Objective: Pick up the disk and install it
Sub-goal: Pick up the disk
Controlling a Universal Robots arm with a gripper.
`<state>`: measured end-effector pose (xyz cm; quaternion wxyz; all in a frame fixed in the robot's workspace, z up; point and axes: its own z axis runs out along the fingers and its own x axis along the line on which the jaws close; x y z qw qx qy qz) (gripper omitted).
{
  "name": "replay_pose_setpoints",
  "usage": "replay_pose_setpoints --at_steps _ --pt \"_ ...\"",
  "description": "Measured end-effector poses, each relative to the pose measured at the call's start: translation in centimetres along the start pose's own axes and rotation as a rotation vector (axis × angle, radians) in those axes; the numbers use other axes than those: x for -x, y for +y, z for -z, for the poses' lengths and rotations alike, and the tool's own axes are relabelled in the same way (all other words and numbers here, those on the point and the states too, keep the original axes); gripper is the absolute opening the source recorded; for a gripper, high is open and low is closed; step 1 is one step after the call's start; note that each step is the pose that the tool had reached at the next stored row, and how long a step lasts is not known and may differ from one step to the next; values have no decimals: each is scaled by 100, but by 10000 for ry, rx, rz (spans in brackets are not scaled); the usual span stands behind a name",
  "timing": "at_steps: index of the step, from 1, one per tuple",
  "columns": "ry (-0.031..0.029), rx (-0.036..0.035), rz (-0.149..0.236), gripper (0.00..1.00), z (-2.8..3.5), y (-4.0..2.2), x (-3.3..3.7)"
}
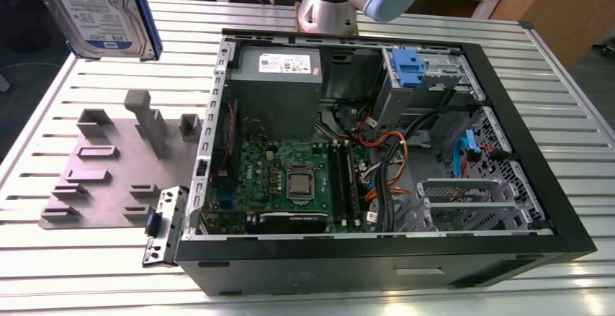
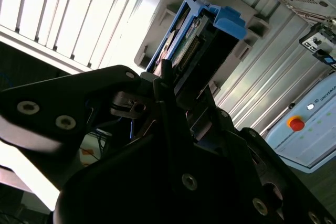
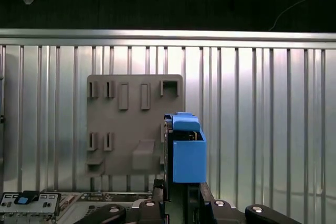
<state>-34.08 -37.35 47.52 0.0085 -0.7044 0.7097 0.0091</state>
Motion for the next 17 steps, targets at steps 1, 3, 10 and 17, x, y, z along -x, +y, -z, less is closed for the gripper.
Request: replay_pose_setpoints --at_steps 1,3,10,17 --pt "1 1 0 35 12 0 0" --pt "0 0 0 35 16 0 1" --pt "0 2 0 35 17 -56 1" --pt "-1 1 -1 35 16 -188 2"
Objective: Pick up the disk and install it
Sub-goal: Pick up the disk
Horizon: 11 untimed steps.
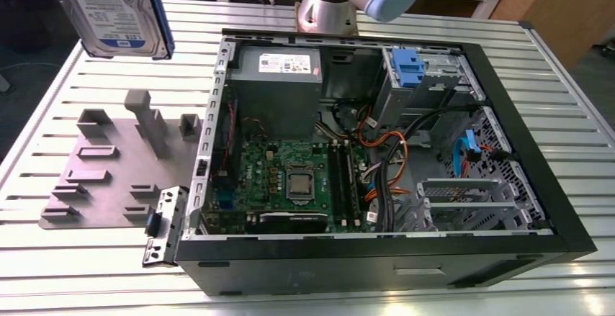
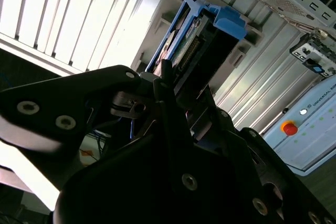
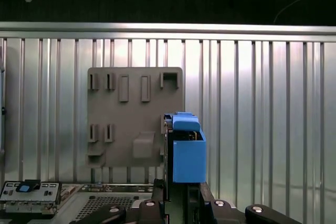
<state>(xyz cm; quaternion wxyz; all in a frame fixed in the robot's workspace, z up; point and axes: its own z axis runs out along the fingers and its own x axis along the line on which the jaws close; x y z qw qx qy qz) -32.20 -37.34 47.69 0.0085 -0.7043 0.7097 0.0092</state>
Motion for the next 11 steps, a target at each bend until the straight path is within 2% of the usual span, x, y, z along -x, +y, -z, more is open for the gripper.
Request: replay_pose_setpoints --at_steps 11 --pt "0 0 0 35 -1 -251 2"
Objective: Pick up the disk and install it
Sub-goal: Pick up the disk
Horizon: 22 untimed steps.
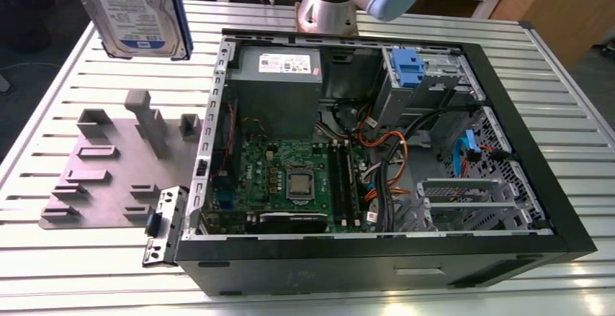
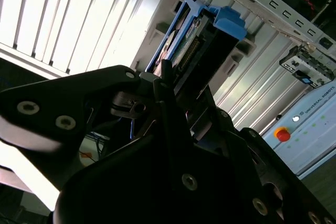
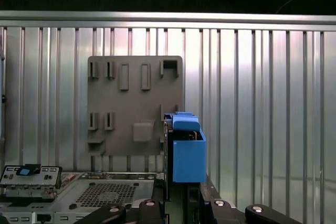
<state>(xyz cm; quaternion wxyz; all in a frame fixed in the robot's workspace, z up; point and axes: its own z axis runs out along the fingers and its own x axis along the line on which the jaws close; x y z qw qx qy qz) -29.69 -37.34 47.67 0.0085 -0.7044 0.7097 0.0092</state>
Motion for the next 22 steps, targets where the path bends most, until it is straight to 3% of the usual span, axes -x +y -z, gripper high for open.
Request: replay_pose_setpoints --at_steps 10,22 --pt "0 3 -1 35 -2 -241 2" --pt "0 9 0 35 -7 -573 4"
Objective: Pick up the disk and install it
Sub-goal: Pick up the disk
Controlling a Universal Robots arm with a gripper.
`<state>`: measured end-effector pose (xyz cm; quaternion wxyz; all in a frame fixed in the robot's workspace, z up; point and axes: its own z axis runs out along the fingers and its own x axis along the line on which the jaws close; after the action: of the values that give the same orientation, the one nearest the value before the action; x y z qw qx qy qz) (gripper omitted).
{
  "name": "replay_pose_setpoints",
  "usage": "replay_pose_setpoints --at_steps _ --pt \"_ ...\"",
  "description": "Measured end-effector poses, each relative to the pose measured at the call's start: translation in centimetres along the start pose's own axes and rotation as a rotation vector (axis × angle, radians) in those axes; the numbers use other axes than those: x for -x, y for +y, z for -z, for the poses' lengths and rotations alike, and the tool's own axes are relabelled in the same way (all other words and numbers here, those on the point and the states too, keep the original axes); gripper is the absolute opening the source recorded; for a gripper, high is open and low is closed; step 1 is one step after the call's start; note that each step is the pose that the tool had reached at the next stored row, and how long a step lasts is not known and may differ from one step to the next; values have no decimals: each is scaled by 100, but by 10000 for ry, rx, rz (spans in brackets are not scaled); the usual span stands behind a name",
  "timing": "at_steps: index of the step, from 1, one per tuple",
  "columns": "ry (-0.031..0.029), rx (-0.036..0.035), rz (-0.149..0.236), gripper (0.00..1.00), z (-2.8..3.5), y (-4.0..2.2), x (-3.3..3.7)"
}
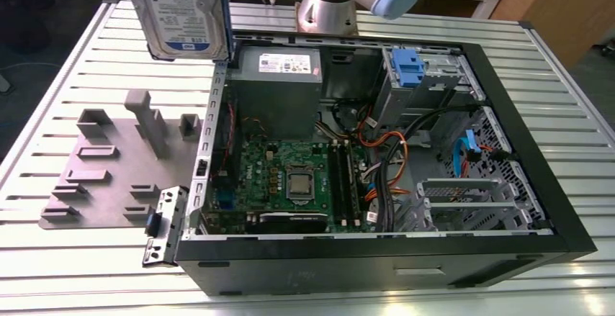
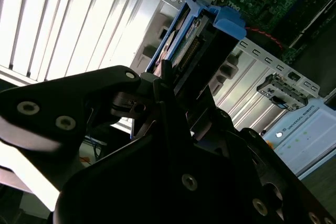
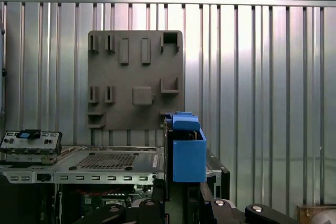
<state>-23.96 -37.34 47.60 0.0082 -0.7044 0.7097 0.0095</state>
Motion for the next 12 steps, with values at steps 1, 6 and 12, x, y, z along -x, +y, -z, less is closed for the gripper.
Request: replay_pose_setpoints --at_steps 1,6,12 --pt "-1 -1 0 35 -1 -29 0" --pt "-1 0 -1 35 -4 -151 1" --pt "-1 0 -1 35 -8 -303 2"
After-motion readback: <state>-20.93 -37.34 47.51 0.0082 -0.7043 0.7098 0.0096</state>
